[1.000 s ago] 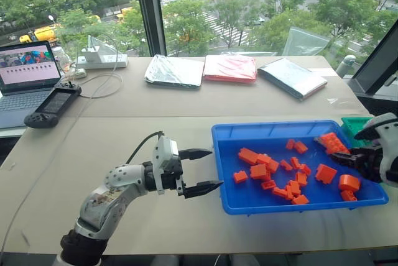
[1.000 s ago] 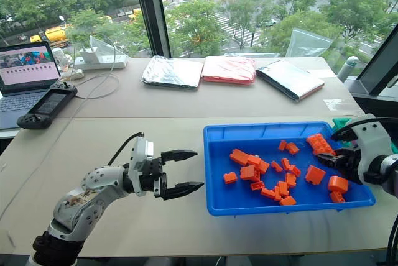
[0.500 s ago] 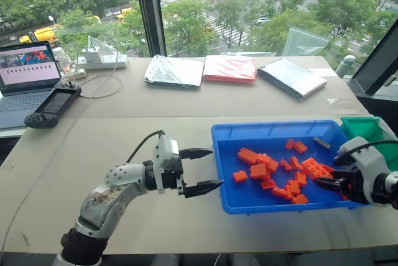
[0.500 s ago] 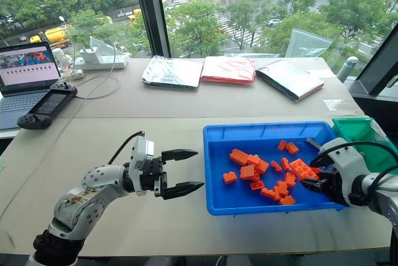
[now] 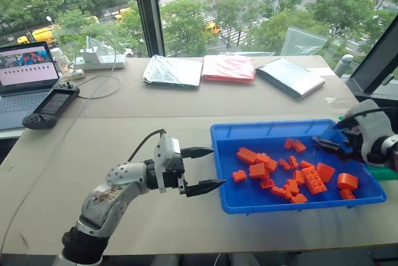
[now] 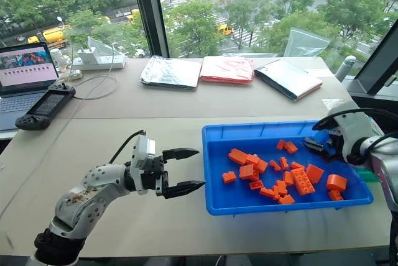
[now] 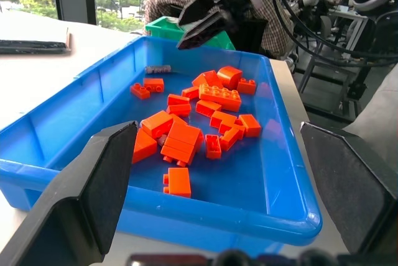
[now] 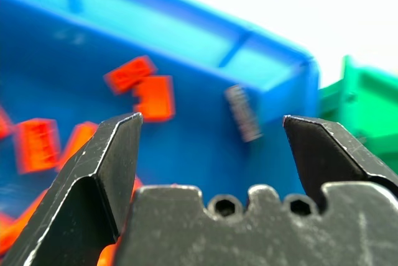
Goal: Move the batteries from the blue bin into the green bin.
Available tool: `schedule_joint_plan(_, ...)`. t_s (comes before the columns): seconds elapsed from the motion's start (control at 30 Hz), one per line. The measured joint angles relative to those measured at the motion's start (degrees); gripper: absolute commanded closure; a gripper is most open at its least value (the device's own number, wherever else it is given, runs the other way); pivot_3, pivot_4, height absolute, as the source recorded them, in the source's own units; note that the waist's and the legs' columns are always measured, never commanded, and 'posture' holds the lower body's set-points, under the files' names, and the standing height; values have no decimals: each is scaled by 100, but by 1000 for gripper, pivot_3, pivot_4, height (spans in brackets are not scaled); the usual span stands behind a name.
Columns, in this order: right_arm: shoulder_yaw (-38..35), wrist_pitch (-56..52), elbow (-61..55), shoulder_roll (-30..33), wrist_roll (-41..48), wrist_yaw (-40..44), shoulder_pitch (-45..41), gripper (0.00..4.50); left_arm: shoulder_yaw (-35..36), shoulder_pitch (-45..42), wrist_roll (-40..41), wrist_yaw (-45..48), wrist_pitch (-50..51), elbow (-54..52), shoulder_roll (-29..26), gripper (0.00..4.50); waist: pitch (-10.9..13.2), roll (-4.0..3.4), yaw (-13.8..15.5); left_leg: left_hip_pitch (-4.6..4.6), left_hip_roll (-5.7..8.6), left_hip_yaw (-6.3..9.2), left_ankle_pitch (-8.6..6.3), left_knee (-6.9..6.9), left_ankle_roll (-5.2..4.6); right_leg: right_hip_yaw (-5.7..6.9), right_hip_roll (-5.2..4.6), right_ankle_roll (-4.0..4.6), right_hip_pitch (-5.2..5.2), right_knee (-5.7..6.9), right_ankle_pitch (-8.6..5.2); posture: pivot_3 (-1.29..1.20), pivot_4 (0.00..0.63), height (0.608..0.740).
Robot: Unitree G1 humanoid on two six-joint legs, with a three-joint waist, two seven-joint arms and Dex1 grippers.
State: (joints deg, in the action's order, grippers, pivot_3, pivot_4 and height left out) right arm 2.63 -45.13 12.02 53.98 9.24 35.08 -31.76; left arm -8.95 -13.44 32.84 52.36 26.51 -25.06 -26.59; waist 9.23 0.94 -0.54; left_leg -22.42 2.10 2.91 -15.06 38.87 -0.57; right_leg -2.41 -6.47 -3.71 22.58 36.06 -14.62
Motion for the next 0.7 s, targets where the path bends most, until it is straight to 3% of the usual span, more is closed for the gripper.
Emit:
schedule_joint_plan(0.4, 738, 933, 2096, -11, -787, 1099, -998, 291, 4, 186, -1, -206, -8, -138, 21, 0, 0, 0, -8, 1, -1, -1, 0, 0, 1, -1, 1, 0, 0, 0, 0, 0, 150, 740)
schedule_joint_plan(0.63, 722, 997, 2529, -124, -855, 1391, -1211, 291, 2, 248, -17, -261, -16, -148, 30, 0, -1, 1, -18, 14, -3, 0, 1, 0, 1, 0, 3, 0, -14, 0, 0, 0, 150, 740)
schedule_joint_plan(0.7, 674, 1004, 2614, -157, -855, 1448, -1229, 798, 2, 264, -29, -271, -23, -148, 29, 0, -1, 1, -18, 19, -3, 1, 1, 0, 1, 0, 3, 0, -20, 0, 0, 0, 150, 740)
